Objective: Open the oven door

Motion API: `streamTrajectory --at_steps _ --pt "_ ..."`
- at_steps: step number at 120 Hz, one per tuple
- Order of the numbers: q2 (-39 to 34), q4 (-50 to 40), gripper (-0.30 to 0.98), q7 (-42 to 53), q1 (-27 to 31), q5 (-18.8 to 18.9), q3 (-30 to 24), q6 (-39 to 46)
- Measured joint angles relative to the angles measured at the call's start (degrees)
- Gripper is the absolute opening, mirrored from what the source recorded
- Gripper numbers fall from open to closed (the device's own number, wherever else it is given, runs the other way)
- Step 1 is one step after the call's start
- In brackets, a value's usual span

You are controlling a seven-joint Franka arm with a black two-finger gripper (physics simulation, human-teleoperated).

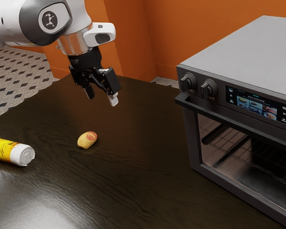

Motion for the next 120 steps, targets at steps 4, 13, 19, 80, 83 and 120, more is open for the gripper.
streamTrajectory --at_steps 4,13,19,80,83,120 --pt "0.02 0.0 0.69 0.01 -0.04 -0.04 0.13 0.0" --pt "0.01 0.02 0.69 0.06 0.08 -0.06 0.25 0.0" --pt "0.0 0.01 0.69 0.08 0.13 -0.08 0.3 0.0" --pt "-31.83 -21.13 0.69 40.36 -1.0 -1.77 -32.53 11.35" --pt "-32.06 -22.27 0.69 42.65 -1.03 -1.74 -33.5 12.43" --pt "-28.67 -25.97 0.69 63.33 -1.18 -1.51 -40.99 22.76"
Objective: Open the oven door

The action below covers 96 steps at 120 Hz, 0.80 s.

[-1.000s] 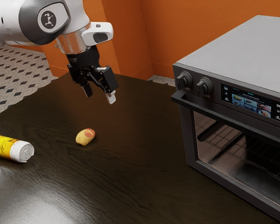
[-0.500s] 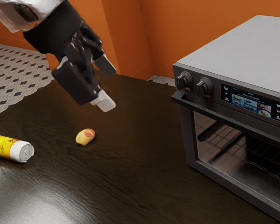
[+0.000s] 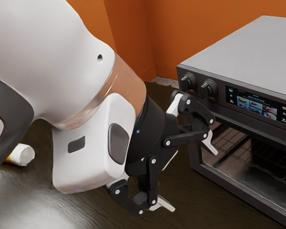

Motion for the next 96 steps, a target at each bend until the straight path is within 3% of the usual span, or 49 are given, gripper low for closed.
streamTrajectory --at_steps 24,96 --pt "1.4 -0.43 0.69 3.85 0.41 1.0 -0.6 3.55" --pt "9.94 4.28 0.69 -4.61 0.42 6.29 -0.48 6.42"
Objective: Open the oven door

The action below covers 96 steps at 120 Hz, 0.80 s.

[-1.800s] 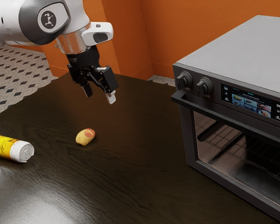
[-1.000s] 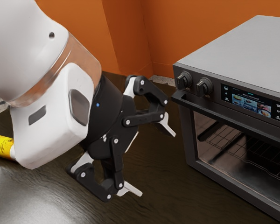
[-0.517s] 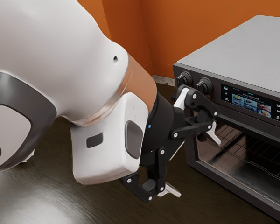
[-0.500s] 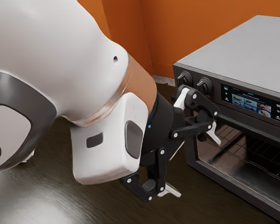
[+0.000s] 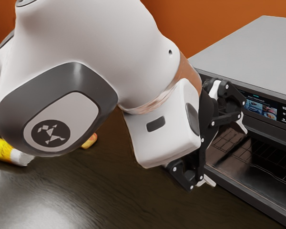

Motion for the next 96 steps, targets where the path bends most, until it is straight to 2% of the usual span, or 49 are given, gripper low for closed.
streamTrajectory --at_steps 96 --pt "15.32 11.5 0.69 -4.97 -0.43 3.44 3.45 -0.39"
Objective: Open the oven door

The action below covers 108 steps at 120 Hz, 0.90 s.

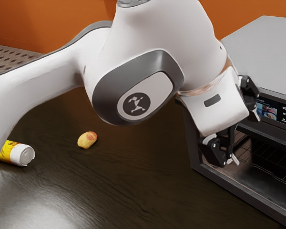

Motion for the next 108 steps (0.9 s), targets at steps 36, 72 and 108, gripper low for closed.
streamTrajectory --at_steps 36,72,108 --pt "2.09 1.29 0.69 -0.54 0.88 0.58 1.06 0.06" --pt "3.03 0.92 0.69 -0.84 0.38 0.53 1.1 0.0" --pt "3.31 0.15 0.7 -1.03 0.71 0.54 1.74 0.06"
